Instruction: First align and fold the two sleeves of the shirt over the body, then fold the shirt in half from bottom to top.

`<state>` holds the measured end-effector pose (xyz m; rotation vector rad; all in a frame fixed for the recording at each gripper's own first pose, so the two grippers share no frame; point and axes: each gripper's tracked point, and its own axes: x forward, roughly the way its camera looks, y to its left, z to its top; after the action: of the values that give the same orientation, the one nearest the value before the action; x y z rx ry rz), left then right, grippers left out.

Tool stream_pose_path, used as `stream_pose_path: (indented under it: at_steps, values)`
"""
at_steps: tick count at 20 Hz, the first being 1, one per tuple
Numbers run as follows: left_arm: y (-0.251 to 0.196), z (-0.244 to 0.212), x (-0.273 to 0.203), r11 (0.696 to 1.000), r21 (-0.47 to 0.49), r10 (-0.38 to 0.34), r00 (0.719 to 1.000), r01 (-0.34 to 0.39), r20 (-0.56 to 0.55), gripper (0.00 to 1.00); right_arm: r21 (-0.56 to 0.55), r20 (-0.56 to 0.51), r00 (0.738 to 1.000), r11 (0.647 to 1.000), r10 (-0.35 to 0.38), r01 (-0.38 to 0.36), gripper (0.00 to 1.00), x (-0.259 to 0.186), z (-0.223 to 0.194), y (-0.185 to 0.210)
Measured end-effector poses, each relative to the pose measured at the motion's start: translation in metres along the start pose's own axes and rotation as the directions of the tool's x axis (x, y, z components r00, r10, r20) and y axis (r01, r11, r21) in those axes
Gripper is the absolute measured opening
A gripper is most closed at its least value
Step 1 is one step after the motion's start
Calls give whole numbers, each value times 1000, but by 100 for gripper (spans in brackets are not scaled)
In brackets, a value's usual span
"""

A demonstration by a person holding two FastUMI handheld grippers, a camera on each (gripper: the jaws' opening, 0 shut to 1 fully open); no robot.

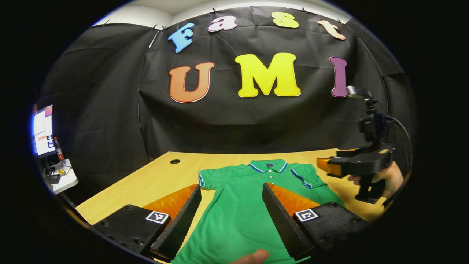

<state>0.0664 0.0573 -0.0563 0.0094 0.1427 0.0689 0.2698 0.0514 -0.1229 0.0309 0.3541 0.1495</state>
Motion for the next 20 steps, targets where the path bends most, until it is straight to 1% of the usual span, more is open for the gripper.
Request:
stream_pose_path:
  at_steps: [3,6,8,10,11,12,14,15,17,18,20]
  values:
    - [13,2,10,999,-6,48,999,-48,3,100,-16,66,997,999,46,-45,95,-44,3,5]
    - [29,5,27,994,-37,100,995,-100,-13,100,-21,151,987,998,57,-55,95,-89,9,1]
    - [41,14,43,991,-12,136,991,-136,-9,100,-9,203,975,996,88,-88,95,-119,14,5]
    - [54,22,61,984,35,174,985,-175,11,100,-11,228,968,994,107,-107,96,-142,13,5]
    - [61,27,70,980,36,197,980,-198,29,100,-17,240,964,994,113,-112,95,-153,13,4]
    - [62,29,82,979,29,201,979,-202,41,100,-27,254,960,993,117,-114,95,-161,14,4]
    - [59,27,109,987,-7,162,986,-162,40,100,-41,282,952,993,118,-111,96,-177,15,2]
    - [61,22,121,987,-26,157,987,-156,24,100,-49,291,948,992,128,-118,95,-186,13,3]
    - [75,8,141,982,-48,183,983,-184,-29,100,-56,310,941,991,136,-125,94,-198,11,-1]
    - [81,1,152,979,-58,193,980,-196,-49,100,-50,320,938,991,135,-126,95,-203,10,-4]
    - [93,-7,174,976,-38,212,975,-214,-67,100,-39,340,932,992,127,-121,95,-212,9,-11]
